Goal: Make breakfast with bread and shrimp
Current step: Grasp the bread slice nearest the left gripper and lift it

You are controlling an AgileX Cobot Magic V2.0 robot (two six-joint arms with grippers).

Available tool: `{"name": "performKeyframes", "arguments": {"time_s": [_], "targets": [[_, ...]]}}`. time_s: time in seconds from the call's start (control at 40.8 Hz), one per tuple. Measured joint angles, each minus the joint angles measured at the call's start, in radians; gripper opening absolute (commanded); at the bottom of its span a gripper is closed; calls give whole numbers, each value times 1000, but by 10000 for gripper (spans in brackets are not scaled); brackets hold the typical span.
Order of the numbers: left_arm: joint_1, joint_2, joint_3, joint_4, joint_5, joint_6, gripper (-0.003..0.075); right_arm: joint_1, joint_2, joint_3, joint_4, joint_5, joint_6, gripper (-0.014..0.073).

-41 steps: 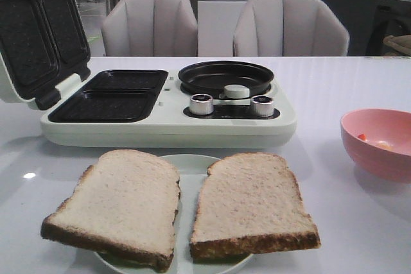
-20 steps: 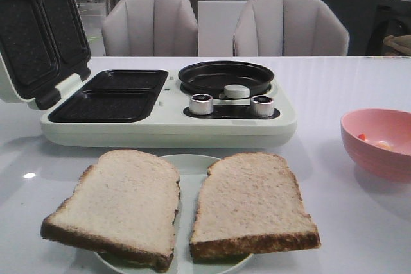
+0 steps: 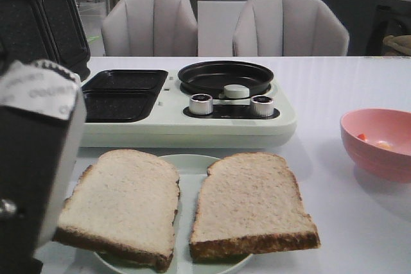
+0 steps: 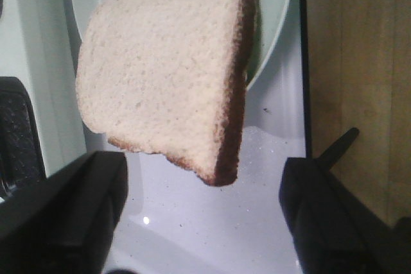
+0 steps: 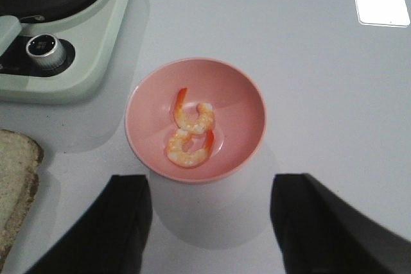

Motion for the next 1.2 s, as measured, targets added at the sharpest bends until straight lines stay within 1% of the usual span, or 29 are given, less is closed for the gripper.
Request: {"name": "performKeyframes", "arguments": {"time_s": [0.147,0.22,0.318,0.539,0.833,0.906,1.029,1.2], "targets": [[0,91,-12,123,14,-118,542,0,0,0,0,0,0,517],[0,131,-12,166,32,-154,540,0,0,0,0,0,0,517],[0,175,-12,208,41,-180,510,0,0,0,0,0,0,517],[0,240,-14,299,63,-295,355,0,0,0,0,0,0,517],[0,254,-14,312,76,-311,135,0,0,0,0,0,0,517],[0,254,-14,308,80,-313,94,0,0,0,0,0,0,517],[-24,254,-14,292,109,-315,101,0,0,0,0,0,0,517],[-95,202,-14,263,185,-318,101,0,0,0,0,0,0,517]]}}
